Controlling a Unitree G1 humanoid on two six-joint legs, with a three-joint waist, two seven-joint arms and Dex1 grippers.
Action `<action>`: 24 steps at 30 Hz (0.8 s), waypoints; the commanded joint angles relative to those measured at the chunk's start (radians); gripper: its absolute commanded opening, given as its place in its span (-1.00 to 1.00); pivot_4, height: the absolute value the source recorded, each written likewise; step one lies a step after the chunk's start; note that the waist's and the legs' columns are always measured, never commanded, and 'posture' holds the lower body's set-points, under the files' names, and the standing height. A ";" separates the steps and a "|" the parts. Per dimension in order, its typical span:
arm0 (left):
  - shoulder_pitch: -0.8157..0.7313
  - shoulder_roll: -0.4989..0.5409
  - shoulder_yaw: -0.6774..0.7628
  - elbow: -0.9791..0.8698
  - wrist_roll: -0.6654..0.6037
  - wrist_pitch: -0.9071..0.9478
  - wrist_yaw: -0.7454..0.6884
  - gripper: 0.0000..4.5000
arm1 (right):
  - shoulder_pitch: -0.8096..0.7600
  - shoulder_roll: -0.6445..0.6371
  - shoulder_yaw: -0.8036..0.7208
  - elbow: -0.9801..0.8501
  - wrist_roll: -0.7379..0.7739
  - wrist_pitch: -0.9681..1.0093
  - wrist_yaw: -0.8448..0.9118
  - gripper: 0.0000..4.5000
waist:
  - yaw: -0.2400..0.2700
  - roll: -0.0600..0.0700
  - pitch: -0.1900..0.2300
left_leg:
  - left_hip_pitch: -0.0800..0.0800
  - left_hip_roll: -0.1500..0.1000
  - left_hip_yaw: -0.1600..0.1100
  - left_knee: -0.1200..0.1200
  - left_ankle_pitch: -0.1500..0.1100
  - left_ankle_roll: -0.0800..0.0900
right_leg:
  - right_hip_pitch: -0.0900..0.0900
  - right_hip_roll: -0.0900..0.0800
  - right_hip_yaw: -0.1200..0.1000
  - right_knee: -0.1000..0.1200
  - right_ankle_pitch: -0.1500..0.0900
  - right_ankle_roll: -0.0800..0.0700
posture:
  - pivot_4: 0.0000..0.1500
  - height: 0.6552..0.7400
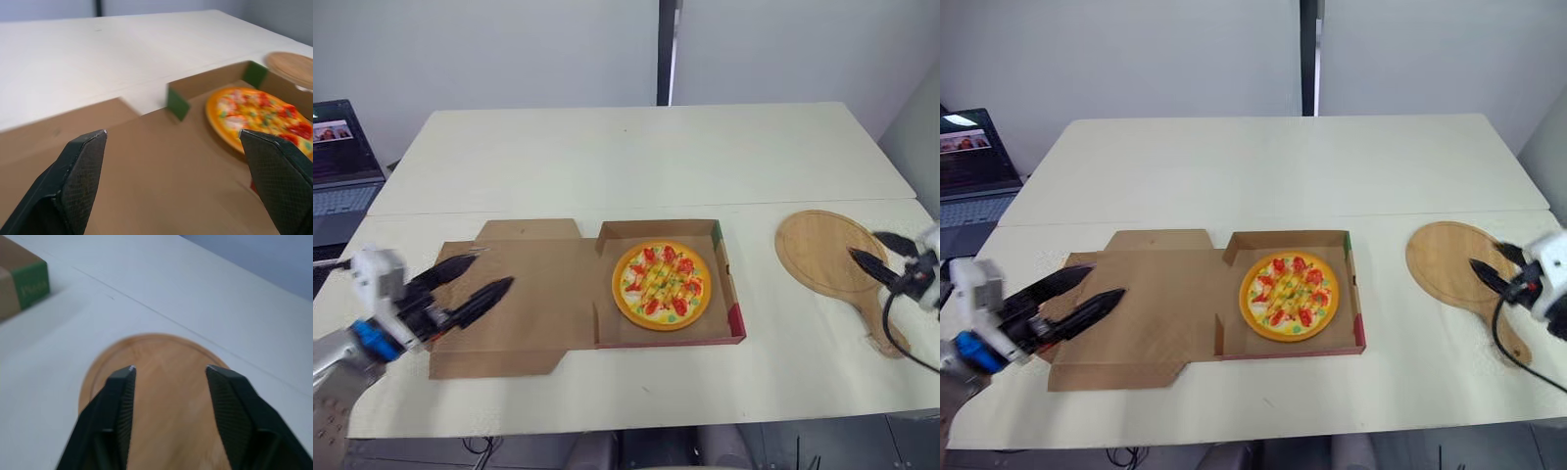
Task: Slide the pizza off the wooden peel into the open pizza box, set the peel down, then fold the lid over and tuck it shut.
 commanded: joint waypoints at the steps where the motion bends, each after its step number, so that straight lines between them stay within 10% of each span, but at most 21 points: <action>1: 0.080 -0.042 0.139 -0.024 -0.142 0.085 0.078 1.00 | -0.065 -0.049 0.078 -0.059 0.060 0.050 0.068 0.69 | 0.003 0.000 0.000 | 0.000 0.000 -0.001 0.000 0.000 0.000 | 0.000 0.000 0.000 0.000 0.000 0.000 | 1.00 1.00; 3: 0.162 -0.115 0.217 -0.025 -0.255 0.142 0.182 1.00 | -0.130 -0.094 0.182 -0.123 0.088 0.098 0.145 0.99 | 0.003 0.000 0.000 | -0.001 0.001 -0.001 0.000 0.000 0.000 | 0.000 0.000 0.000 0.000 0.000 0.000 | 1.00 1.00; 24: 0.516 -0.361 0.028 -0.070 -1.022 0.223 0.711 1.00 | -0.596 0.029 0.605 -0.260 0.186 0.332 0.249 0.99 | 0.032 -0.005 0.000 | -0.002 0.001 -0.003 0.001 -0.001 -0.001 | 0.000 -0.002 -0.002 -0.003 0.000 0.000 | 1.00 1.00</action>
